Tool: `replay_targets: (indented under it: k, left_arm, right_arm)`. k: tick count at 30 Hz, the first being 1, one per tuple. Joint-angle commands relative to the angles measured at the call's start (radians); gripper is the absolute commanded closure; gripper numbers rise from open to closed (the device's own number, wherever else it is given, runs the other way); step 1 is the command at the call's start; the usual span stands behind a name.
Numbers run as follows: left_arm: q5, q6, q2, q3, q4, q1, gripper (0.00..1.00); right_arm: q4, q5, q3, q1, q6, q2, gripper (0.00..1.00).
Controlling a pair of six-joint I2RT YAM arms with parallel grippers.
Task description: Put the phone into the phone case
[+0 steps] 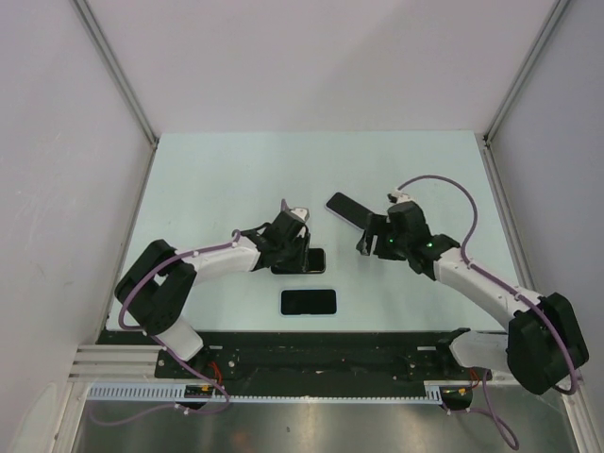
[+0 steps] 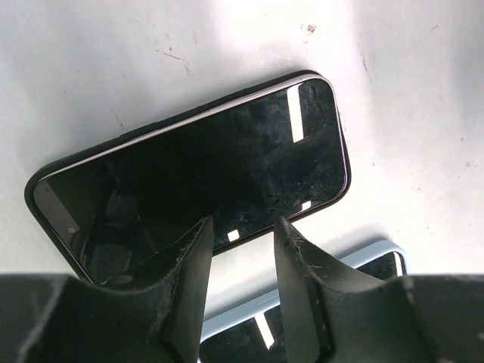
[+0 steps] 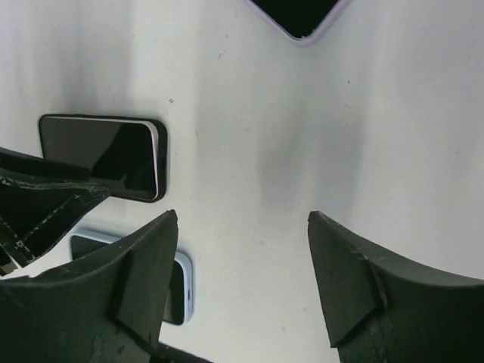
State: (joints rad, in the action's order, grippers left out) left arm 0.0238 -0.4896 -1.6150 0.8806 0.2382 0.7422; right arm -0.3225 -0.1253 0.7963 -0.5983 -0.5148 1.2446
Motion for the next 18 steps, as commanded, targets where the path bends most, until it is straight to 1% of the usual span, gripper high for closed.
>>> replay_targets:
  k: [1, 2, 3, 4, 6, 7, 8, 9, 11, 15, 18]
  left_arm:
    - [0.019, -0.010, -0.003, -0.032, 0.082, 0.006, 0.55]
    - [0.013, -0.010, -0.002, -0.032, 0.082, 0.006, 0.55]
    - [0.013, -0.010, -0.002, -0.031, 0.082, 0.006, 0.55]
    - [0.016, -0.010, 0.000, -0.031, 0.082, 0.006, 0.55]
    - [0.016, -0.010, 0.003, -0.031, 0.082, 0.006, 0.56]
    - [0.010, -0.012, 0.003, -0.031, 0.084, 0.006, 0.55]
    - [0.007, -0.012, 0.006, -0.032, 0.084, 0.006, 0.55]
    - [0.008, -0.012, 0.006, -0.034, 0.084, 0.006, 0.55]
    - [0.011, -0.012, 0.006, -0.034, 0.084, 0.006, 0.56]
    - [0.010, -0.015, 0.015, -0.040, 0.084, 0.006, 0.56]
    - [0.016, -0.010, 0.015, -0.045, 0.084, 0.006, 0.56]
  right_arm:
    - [0.230, 0.451, -0.103, 0.173, -0.094, -0.045, 0.24]
    - [0.258, 0.558, -0.111, 0.219, -0.117, -0.037, 0.24]
    - [0.311, 0.605, -0.118, 0.235, -0.129, -0.015, 0.23]
    - [0.365, 0.706, -0.135, 0.245, -0.140, 0.001, 0.22]
    - [0.472, 0.786, -0.141, 0.259, -0.181, 0.062, 0.22]
    - [0.505, 0.849, -0.141, 0.259, -0.194, 0.091, 0.22]
    - [0.537, 0.872, -0.141, 0.256, -0.205, 0.117, 0.22]
    - [0.586, 0.889, -0.141, 0.249, -0.226, 0.166, 0.22]
    - [0.617, 0.889, -0.141, 0.233, -0.229, 0.200, 0.24]
    - [0.649, 0.791, -0.138, 0.161, -0.206, 0.237, 0.24]
    - [0.657, 0.745, -0.120, 0.141, -0.202, 0.288, 0.25]
